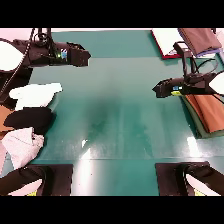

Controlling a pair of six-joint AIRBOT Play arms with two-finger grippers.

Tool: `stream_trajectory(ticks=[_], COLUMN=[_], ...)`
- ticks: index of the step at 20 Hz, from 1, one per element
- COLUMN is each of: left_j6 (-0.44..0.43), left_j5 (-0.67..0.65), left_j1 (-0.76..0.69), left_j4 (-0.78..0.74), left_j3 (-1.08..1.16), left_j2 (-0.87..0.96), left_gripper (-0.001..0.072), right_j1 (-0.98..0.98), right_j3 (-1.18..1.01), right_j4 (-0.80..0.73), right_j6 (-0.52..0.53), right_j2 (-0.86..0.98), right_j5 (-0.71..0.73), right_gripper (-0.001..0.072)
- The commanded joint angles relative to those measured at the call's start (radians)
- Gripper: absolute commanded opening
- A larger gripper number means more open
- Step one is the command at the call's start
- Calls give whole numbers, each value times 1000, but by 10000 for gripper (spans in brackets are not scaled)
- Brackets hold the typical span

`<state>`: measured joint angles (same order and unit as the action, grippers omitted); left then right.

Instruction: Fold the shirts.

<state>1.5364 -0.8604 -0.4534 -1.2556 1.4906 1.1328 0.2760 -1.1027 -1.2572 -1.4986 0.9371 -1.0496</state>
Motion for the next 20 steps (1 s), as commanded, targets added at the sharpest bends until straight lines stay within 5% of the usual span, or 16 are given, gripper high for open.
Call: stream_trajectory(ticks=[1,14,15,16,17,20], left_j6=[0,-1,-1,10,76,213], left_j5=[1,51,61,55,31,-117], left_j1=[0,0,3,8,24,185], left_j4=[0,-5,-62,-186,-312,-563], left_j3=[0,0,1,1,1,0], left_j2=[-1,-1,-1,-2,-2,5], left_gripper=[24,25,87,464,623,609], right_j1=[1,1,1,1,1,1], right_j3=[0,0,0,0,0,1], right_j4=[0,0,0,1,0,0], right_j6=[0,-1,-1,-1,-1,-1], right_j2=[-33,-37,-37,-37,-37,-37], right_j5=[30,26,27,26,23,5], right_gripper=[20,20,20,20,20,19])
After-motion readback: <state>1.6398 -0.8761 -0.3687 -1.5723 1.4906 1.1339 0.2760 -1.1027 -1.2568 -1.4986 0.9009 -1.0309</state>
